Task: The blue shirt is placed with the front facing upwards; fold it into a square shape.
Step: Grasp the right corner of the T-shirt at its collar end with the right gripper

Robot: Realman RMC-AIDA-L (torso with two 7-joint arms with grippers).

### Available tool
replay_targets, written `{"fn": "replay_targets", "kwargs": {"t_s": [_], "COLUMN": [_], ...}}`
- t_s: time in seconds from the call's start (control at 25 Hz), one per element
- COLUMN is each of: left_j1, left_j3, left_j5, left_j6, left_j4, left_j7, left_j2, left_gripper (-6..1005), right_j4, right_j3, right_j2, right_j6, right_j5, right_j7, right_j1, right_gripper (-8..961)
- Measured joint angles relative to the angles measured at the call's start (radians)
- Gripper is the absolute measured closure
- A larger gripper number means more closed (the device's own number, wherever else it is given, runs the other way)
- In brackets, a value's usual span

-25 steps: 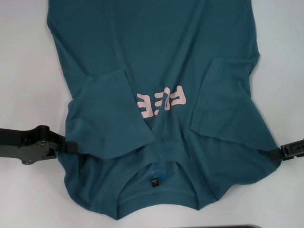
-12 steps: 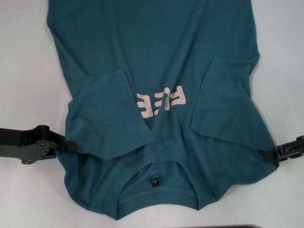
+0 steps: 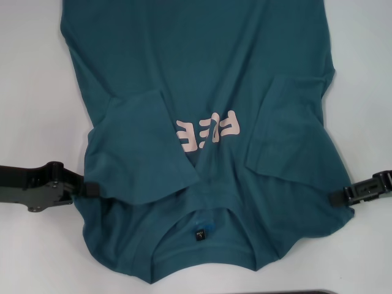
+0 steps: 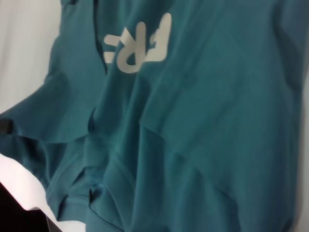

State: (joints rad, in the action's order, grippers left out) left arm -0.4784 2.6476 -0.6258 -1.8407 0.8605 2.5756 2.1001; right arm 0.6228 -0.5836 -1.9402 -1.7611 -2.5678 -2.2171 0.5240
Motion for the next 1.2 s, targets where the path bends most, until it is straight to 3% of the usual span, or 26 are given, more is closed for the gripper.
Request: {"fn": "replay_targets", "kwargs": {"t_s": [0.24, 0.68, 1.2], "left_j1": [-0.002, -0.001, -0.002], "left_j3": [-0.003, 0.000, 0.000], "left_j5": [0.000, 0.000, 0.000], "left_j6": [0.000, 0.000, 0.001], "left_j4": [-0.004, -0.011, -0.011], "left_j7": [0.000, -0.001, -0.001], "left_j2": [0.001, 0.000, 0.000], "left_gripper": [966, 965, 966], "right_j4": [0.000, 0.009, 0.009], "right_j3": [0.001, -0.007, -0.002], "right_j2": [0.000, 0.032, 0.022], "right_j6": [-0.024, -0.032, -0.013], "right_j5": [0.052, 0.006, -0.036], "right_j7": [0.010, -0.025, -0.036], "right_j1": [0.002, -0.009, 0.003], "right_gripper": [194, 194, 195]}}
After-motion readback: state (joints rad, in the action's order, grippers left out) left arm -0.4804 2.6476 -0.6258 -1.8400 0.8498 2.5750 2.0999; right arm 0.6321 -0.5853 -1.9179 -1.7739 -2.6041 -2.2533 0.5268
